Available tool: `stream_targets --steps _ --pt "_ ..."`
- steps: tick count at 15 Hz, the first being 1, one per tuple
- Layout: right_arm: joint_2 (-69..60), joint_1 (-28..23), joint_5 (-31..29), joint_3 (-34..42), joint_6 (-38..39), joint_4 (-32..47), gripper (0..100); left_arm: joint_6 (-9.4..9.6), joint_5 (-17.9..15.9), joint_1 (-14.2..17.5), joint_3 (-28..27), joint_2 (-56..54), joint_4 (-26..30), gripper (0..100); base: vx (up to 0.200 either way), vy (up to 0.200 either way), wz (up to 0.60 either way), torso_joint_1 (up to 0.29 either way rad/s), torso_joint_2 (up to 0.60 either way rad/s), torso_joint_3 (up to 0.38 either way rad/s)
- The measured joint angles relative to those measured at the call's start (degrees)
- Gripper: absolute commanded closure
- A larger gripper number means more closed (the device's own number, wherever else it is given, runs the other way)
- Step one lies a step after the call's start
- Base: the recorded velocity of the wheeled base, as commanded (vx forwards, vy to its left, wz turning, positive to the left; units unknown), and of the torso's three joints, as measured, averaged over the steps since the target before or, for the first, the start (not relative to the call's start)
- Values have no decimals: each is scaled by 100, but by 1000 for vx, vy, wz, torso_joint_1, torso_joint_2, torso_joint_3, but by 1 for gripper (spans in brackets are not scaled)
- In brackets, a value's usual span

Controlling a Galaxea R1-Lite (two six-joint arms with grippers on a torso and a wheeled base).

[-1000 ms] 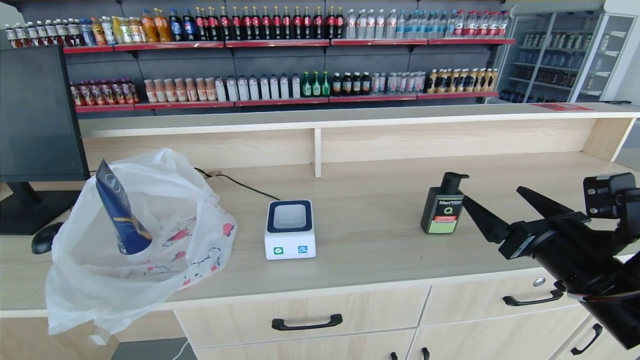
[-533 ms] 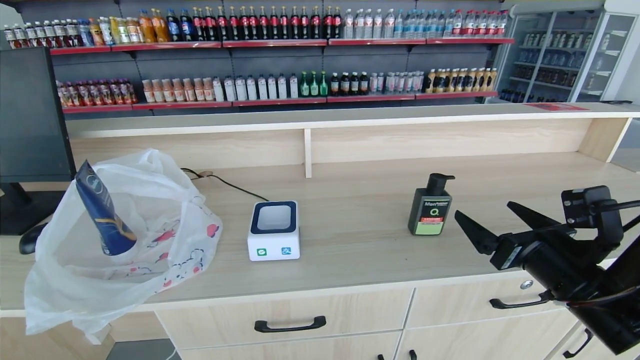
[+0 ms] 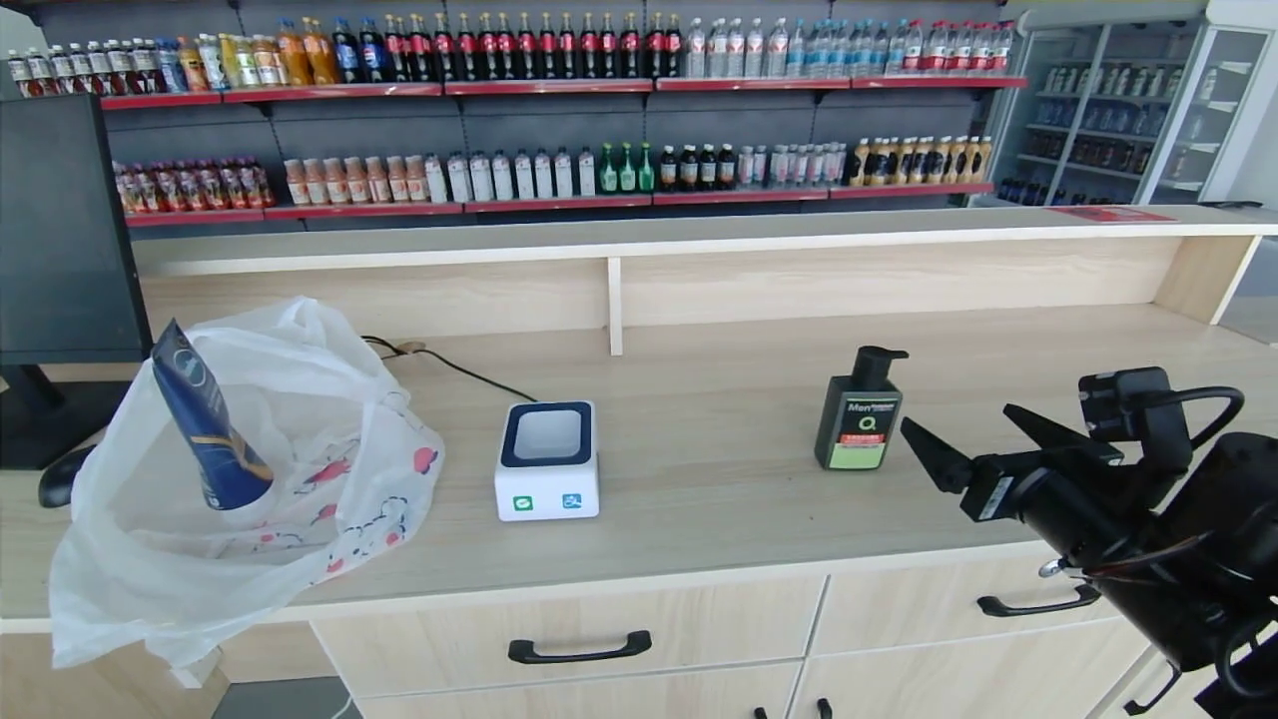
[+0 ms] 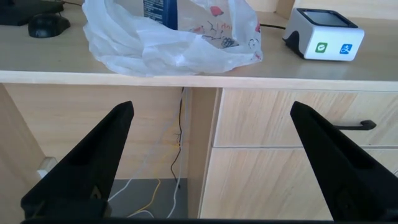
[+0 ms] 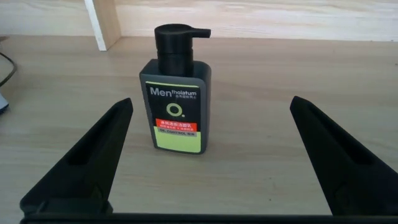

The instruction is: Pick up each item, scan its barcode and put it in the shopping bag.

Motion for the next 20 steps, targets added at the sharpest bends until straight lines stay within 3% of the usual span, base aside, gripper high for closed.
stream_targets --steps 8,20 --pt "783 -289 1 -755 1 0 0 0 0 0 -2 -1 2 0 0 0 0 0 0 0" --pt "1084 -686 1 -1006 33 -2 0 0 0 -2 -2 0 2 0 0 0 0 0 0 0"
